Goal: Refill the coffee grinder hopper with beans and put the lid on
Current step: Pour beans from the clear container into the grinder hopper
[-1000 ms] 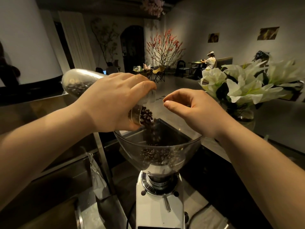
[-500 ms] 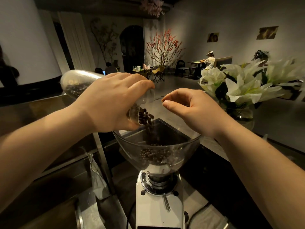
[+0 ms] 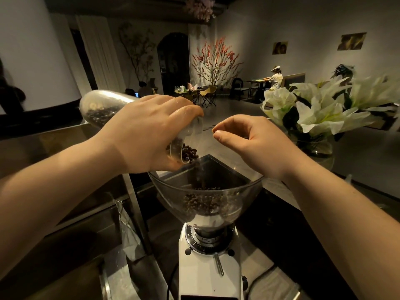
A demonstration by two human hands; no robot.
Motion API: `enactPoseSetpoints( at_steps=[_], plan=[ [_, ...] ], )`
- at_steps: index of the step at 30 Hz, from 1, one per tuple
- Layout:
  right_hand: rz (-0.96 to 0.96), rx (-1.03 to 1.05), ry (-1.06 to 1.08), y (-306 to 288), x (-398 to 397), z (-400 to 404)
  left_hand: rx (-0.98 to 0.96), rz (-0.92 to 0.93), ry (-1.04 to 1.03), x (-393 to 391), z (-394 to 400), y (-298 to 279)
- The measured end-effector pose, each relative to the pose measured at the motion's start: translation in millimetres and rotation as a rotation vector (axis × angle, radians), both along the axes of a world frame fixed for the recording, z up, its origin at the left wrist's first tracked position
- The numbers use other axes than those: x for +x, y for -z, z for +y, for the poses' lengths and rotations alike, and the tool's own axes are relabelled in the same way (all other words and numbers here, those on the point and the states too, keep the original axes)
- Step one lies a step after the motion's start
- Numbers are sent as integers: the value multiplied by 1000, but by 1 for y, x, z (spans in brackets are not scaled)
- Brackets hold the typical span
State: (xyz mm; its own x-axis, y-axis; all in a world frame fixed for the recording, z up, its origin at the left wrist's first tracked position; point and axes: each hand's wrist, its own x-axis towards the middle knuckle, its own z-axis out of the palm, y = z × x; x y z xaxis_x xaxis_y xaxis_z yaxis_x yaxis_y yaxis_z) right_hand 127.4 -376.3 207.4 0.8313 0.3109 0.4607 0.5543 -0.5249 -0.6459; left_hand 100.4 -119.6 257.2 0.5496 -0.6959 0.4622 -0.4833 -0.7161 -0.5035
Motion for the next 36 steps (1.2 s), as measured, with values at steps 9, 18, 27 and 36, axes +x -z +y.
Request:
enactPoseSetpoints(
  at_steps=[9, 18, 27, 36],
  plan=[
    [-6, 19, -2, 0, 0, 0, -7, 25, -6, 0, 0, 1],
    [-9, 26, -9, 1, 0, 0, -12, 18, -4, 0, -1, 0],
    [-11, 21, -8, 1, 0, 0, 7, 7, -7, -1, -1, 0],
    [-14, 23, -5, 1, 0, 0, 13, 5, 11, -1, -1, 1]
  ],
)
